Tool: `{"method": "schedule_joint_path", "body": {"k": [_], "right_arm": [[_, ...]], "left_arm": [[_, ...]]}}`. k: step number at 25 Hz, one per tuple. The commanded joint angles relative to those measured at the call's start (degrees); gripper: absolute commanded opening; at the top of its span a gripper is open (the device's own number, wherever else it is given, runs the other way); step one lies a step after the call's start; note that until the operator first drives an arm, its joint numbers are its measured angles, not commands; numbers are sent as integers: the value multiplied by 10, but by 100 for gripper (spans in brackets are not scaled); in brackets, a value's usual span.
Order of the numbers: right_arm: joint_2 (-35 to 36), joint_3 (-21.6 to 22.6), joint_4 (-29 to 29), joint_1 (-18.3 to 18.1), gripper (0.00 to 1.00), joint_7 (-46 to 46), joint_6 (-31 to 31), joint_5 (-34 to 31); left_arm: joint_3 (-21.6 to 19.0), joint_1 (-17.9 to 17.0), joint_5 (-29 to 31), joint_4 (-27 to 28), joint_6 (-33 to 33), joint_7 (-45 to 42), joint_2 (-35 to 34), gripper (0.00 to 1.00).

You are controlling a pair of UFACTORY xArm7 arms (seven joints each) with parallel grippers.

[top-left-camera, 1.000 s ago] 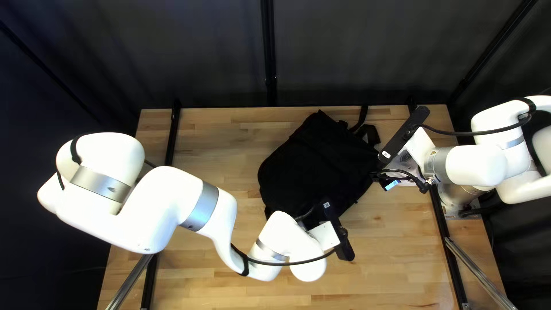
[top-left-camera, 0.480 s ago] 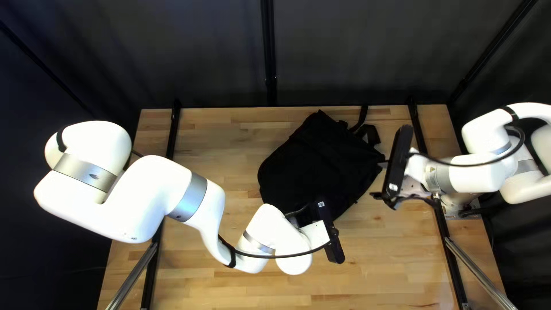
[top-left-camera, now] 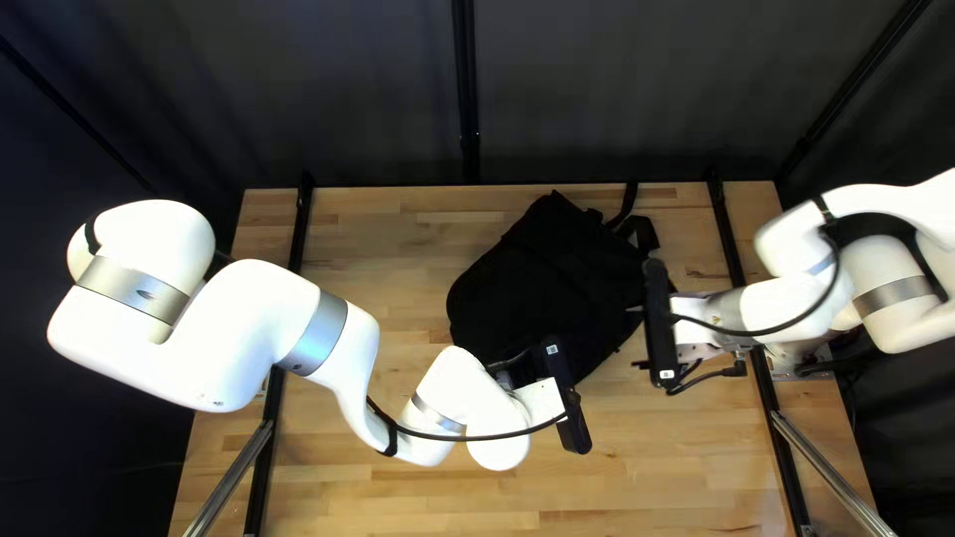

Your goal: Remove a lunch box from a kids backpack

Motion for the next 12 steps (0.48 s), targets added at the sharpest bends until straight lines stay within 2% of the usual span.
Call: {"method": "schedule_joint_path", "body": {"k": [1, 7, 8, 9, 10, 11, 12], "right_arm": [[7, -3, 11, 7, 100, -11, 13, 8], [7, -3, 11, 7, 100, -11, 13, 8], [4, 8, 5, 8, 100, -2, 14, 3], [13, 16, 1, 2, 100, 7, -8, -16], [24, 33, -11, -17, 100, 20, -54, -66], [29, 44, -16, -31, 100, 29, -75, -95], [43, 77, -19, -70, 100, 69, -116, -174]], "left_arm": [[0, -1, 0, -3, 1, -1, 3, 0], [0, -2, 1, -6, 4, -1, 9, 0], [0, -3, 2, -5, 4, -1, 9, 0], [0, -3, 2, -5, 5, -1, 10, 0], [0, -3, 3, -4, 6, -2, 9, 0], [0, -4, 3, -3, 7, -2, 10, 0], [-1, -5, 3, -3, 9, -3, 11, 0]]}}
